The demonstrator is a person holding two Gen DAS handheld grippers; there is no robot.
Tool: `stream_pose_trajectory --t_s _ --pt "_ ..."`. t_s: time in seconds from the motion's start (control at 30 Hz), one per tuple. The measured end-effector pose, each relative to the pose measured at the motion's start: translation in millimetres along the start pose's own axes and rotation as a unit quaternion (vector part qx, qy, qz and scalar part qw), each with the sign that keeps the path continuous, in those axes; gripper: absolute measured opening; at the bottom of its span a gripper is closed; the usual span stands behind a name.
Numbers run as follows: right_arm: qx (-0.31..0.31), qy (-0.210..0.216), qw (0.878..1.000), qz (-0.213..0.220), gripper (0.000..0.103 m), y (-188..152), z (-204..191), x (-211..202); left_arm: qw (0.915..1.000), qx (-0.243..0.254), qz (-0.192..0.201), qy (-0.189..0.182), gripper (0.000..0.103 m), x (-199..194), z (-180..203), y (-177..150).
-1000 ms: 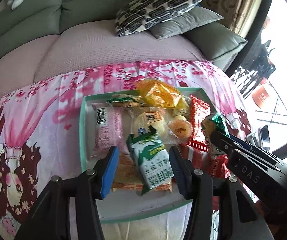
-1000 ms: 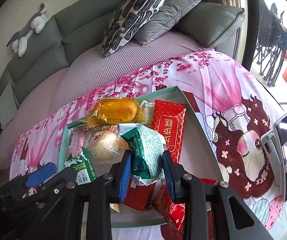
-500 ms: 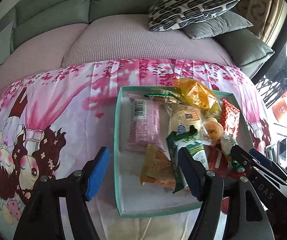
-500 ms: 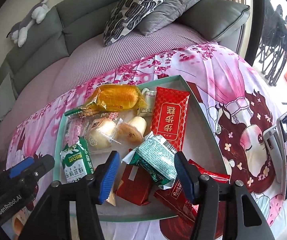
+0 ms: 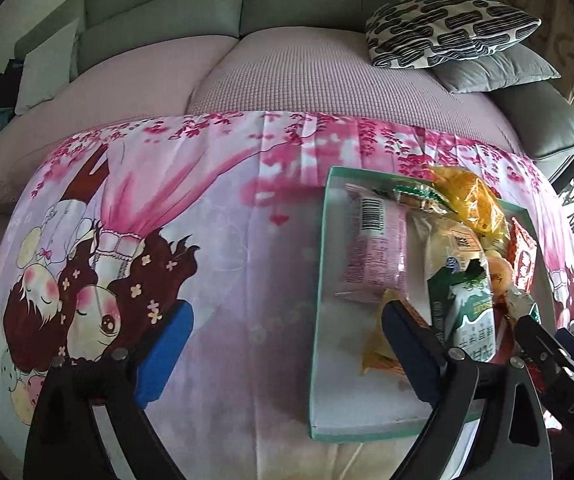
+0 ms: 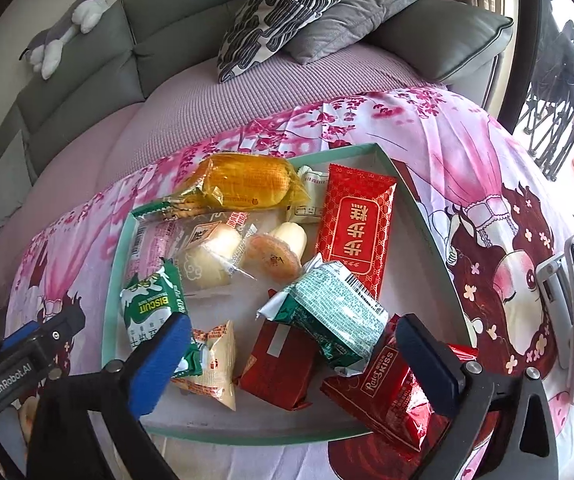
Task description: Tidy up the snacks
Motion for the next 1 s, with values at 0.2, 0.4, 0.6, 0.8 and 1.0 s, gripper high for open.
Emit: stream_pose_trajectory --t_s 0.2,0.4,0.6,0.8,1.0 --pt "-0.006 -0.001 1.000 0.000 0.103 -1 -3 1 0.9997 0.012 -0.002 0.019 0.097 3 -5 -10" --pt "-0.019 -0.012 1.000 -0.005 0.103 -4 -8 0 0.9988 0.008 0.007 0.047 0.097 -3 -14 -17" --pt "-0.032 -0.018 0.999 -0.008 0.103 -9 -15 -4 0.9983 0.005 0.001 0.058 0.097 -5 -24 -32" --pt "-0.039 -0.023 0.999 0.001 0.103 -17 -24 -14 0.9979 0.006 -0.001 0.064 0.097 -11 -38 -47" --pt "-0.049 -0.022 0.999 0.006 0.103 -37 -30 -27 0.9974 0.004 -0.013 0.071 0.097 -14 -52 -68"
Point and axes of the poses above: each gripper's, at about its wrist camera, not at the fingertips, and x roughly the way its jaws point, z to its right, y to its top, the point moved 5 cm from there along x, roughly the way its jaws point, and after that the axes turned 2 degrees about -x, right-handed, at the moved point
